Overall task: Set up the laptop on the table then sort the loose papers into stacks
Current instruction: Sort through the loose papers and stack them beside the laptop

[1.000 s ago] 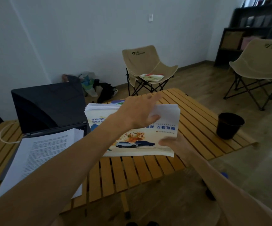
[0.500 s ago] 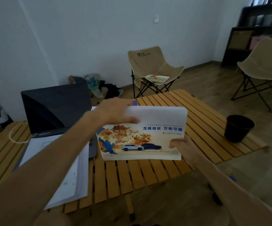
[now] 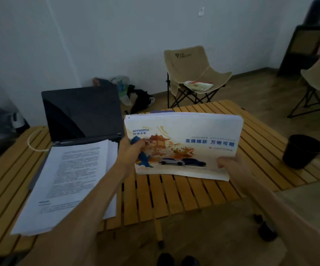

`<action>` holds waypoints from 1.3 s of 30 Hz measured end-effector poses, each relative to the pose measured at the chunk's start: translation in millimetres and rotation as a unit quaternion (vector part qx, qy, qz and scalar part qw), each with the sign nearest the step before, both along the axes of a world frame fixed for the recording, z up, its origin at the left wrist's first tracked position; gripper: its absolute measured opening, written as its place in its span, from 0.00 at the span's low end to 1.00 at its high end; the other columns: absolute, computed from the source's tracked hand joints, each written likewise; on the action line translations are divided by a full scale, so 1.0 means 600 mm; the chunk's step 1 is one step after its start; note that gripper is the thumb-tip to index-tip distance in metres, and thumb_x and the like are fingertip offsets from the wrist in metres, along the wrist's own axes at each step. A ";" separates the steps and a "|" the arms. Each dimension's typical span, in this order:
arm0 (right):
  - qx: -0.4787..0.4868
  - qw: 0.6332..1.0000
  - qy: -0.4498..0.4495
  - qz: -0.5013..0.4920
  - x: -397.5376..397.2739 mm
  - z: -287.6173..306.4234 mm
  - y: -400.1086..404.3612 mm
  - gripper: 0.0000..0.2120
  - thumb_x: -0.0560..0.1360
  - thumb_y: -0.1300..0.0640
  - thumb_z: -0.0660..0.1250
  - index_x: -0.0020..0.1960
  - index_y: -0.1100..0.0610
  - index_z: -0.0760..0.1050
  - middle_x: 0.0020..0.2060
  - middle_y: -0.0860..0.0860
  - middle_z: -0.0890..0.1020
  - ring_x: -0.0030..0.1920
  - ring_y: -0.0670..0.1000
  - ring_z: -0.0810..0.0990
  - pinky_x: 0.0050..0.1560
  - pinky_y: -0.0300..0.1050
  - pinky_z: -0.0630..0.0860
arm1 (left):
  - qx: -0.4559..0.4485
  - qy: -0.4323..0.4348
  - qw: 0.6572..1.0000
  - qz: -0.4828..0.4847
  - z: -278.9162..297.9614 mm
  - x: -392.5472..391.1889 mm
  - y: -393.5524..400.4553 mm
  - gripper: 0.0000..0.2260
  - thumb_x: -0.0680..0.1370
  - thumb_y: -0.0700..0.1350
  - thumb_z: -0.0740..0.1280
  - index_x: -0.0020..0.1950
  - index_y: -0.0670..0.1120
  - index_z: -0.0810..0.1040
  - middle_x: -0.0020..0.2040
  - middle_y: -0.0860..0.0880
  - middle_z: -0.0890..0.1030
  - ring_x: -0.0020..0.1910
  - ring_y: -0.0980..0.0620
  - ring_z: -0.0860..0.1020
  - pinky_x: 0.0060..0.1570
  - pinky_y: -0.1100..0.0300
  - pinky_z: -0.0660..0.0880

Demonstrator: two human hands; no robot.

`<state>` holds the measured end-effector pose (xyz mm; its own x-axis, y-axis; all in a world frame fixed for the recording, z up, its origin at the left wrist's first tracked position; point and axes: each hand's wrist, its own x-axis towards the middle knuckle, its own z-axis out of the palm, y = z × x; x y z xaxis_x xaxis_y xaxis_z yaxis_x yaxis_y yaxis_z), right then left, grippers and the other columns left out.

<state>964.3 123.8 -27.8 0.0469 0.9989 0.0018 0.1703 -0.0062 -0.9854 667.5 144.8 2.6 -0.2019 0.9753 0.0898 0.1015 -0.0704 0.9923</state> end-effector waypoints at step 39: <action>-0.179 0.916 -0.220 0.284 -0.443 -0.010 -0.100 0.04 0.80 0.55 0.65 0.53 0.53 0.76 0.40 0.51 0.85 0.37 0.49 0.83 0.36 0.42 0.80 | -0.082 0.668 0.735 0.084 -0.043 -0.432 0.111 0.23 0.77 0.53 0.63 0.72 0.51 0.67 0.66 0.44 0.72 0.64 0.42 0.70 0.64 0.45 0.65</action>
